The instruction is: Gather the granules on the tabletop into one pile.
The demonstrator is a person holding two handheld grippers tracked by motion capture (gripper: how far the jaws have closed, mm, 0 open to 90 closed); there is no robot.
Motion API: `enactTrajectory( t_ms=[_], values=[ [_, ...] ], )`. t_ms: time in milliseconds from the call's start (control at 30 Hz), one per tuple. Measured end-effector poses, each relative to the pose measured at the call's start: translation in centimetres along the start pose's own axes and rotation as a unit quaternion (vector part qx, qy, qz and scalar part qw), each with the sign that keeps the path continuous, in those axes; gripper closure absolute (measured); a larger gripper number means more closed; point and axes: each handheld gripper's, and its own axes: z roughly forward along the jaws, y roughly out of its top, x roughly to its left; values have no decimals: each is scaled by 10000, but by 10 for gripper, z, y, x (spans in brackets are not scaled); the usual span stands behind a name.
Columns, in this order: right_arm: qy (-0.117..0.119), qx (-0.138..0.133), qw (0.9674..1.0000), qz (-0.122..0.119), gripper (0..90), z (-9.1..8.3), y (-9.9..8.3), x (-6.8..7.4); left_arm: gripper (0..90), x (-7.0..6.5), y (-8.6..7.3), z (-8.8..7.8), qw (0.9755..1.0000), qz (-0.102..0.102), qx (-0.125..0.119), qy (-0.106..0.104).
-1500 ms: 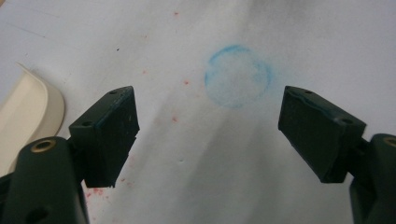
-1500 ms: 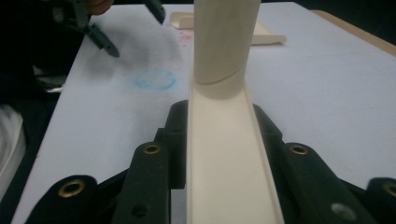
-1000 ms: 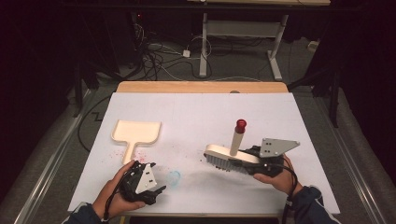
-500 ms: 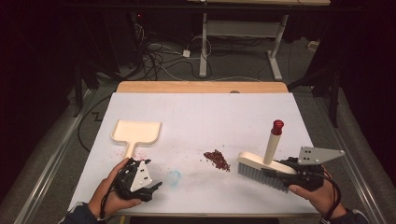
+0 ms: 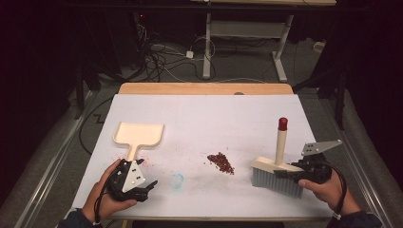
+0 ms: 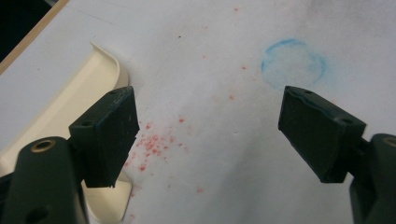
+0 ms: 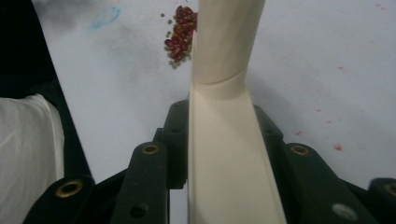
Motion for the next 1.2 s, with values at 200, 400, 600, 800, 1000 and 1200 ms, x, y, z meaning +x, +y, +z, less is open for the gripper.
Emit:
enactTrajectory(
  t_ms=[200,400,600,800,1000,1200],
  values=[
    [-22,401,9992,89,571,14,12,-29,191,-2,0,3,10000,2,49,-75],
    [-594,448,9970,208,476,11,20,-54,191,-3,0,5,9999,2,73,-143],
    [-1403,303,9882,540,504,14,18,-74,191,-6,0,8,9996,75,132,-220],
    [-2167,552,9732,528,562,30,18,-77,191,-8,1,11,9995,88,144,-266],
    [-2333,464,9699,516,551,38,21,-80,191,-8,1,12,9994,129,180,-278],
    [-2464,308,9672,543,511,37,21,-78,191,-8,2,13,9995,94,141,-273]
  ],
)
